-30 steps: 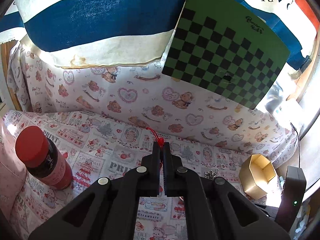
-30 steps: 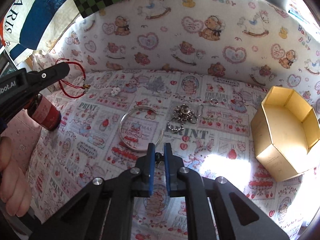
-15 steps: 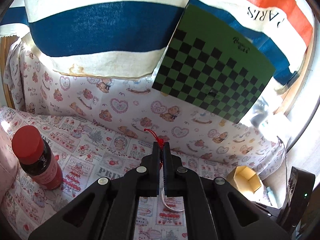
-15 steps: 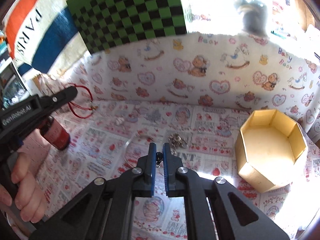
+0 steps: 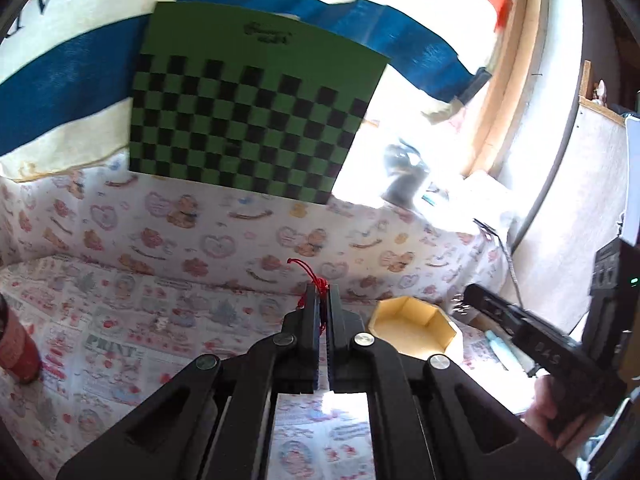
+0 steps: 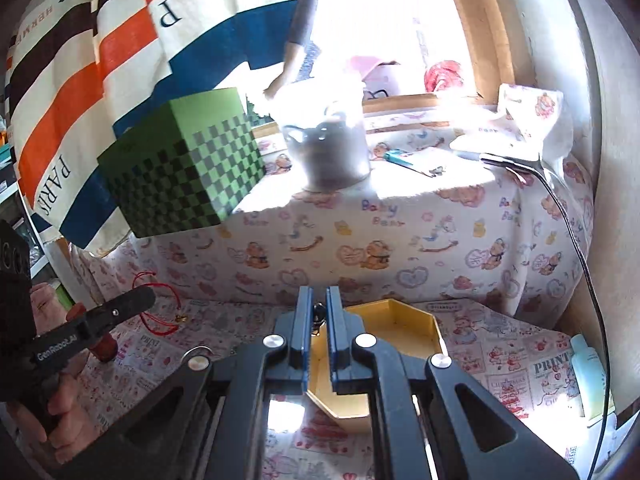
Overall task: Organize jewelry
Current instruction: 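Lower the red bracelet into the gold box with the left tool while the right tool drops the charm in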
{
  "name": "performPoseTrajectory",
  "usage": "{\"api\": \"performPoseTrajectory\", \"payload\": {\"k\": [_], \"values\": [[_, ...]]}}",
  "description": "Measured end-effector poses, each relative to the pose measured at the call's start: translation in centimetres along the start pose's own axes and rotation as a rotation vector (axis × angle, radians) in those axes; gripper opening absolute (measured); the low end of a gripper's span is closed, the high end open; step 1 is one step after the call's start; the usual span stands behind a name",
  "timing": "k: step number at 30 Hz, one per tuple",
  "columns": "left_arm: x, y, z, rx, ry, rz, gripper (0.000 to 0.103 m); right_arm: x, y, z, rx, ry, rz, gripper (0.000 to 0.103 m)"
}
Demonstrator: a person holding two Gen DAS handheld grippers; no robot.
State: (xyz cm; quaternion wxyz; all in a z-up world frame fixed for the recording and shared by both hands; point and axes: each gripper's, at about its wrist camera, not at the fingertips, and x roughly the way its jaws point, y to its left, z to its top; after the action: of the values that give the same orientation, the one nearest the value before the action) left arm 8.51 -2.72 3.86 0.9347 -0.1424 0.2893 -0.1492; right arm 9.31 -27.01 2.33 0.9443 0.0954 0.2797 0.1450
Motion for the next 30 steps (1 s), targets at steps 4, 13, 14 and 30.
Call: {"api": "performPoseTrajectory", "payload": {"k": [4, 13, 14, 30], "values": [[2.8, -3.8, 0.1, -0.012, 0.072, -0.099, 0.002, 1.7, -3.5, -0.2, 0.091, 0.017, 0.038, 0.006], [9.2, -8.1, -3.1, 0.006, 0.223, -0.108, 0.002, 3.7, -6.4, -1.2, 0.205, 0.125, -0.007, 0.006], [9.7, -8.1, -3.5, 0.006, 0.252, -0.104, 0.002, 3.8, -6.9, -1.3, 0.222, 0.119, 0.004, 0.006], [11.5, -7.3, -5.0, 0.023, 0.258, -0.114, 0.013, 4.5, -7.6, -1.8, 0.260, 0.173, -0.001, 0.007]]}}
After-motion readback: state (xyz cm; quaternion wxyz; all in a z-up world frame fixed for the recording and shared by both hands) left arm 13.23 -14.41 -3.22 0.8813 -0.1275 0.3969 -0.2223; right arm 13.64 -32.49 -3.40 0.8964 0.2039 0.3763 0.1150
